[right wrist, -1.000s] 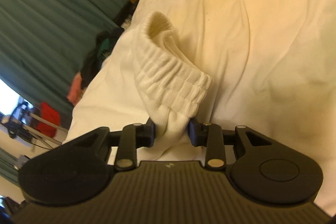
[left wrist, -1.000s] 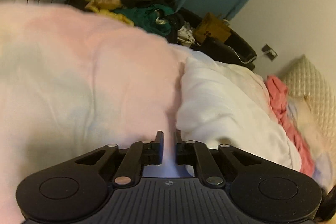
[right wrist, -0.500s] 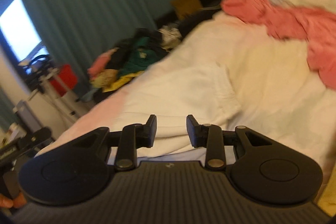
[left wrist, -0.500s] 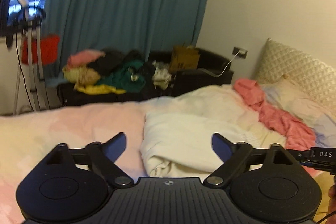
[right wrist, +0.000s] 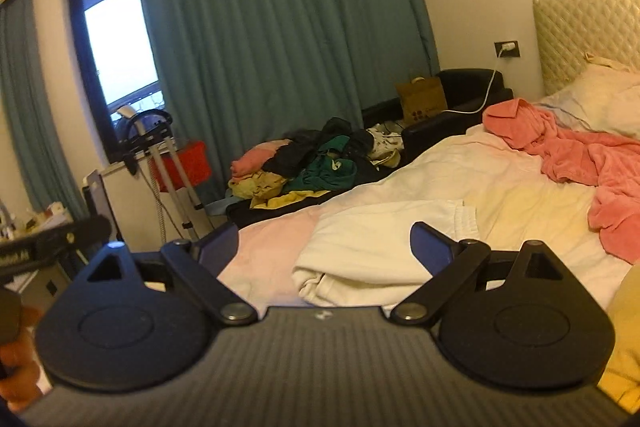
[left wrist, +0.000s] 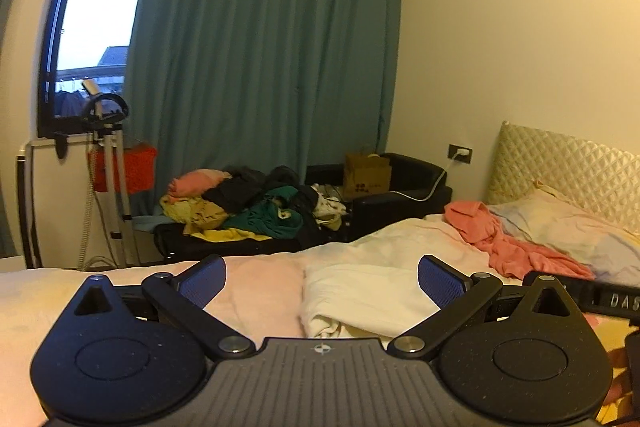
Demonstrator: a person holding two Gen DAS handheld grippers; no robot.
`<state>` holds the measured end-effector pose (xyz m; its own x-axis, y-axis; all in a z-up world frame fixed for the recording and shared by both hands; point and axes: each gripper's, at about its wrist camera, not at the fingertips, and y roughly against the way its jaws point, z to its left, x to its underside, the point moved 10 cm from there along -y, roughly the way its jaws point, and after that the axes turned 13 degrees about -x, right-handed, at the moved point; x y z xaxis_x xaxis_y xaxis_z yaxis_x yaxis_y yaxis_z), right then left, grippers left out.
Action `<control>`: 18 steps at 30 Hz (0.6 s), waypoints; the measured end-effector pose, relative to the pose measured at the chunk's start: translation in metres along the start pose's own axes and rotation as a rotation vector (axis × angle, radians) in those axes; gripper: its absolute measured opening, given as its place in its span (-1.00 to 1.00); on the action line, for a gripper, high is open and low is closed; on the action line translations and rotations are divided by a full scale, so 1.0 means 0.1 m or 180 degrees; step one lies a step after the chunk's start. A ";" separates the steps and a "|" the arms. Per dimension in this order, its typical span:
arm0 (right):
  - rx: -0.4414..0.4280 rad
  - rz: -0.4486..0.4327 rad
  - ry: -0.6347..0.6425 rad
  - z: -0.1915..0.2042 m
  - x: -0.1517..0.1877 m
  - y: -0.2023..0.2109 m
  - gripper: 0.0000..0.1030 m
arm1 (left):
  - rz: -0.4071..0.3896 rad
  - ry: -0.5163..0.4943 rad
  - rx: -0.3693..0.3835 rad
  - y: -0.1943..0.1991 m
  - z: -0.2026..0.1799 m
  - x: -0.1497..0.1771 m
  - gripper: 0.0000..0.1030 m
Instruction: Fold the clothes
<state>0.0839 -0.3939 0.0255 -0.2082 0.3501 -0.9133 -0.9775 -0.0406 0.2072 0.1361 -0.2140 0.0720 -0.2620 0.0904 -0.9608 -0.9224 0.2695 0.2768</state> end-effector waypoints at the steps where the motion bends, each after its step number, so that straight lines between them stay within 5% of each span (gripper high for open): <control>1: 0.0011 -0.0017 0.0016 0.03 0.06 0.03 0.83 | -0.0011 0.0005 -0.0010 0.06 0.02 0.03 0.99; 18: 0.0330 0.0129 0.0180 0.02 0.90 -0.31 0.83 | 0.0184 0.0077 -0.0178 -0.05 0.37 0.79 0.99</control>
<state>0.0952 -0.3592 -0.0618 -0.2518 0.2966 -0.9212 -0.9599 0.0443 0.2767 0.1307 -0.1726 -0.0044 -0.3215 0.0809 -0.9435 -0.9197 0.2105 0.3314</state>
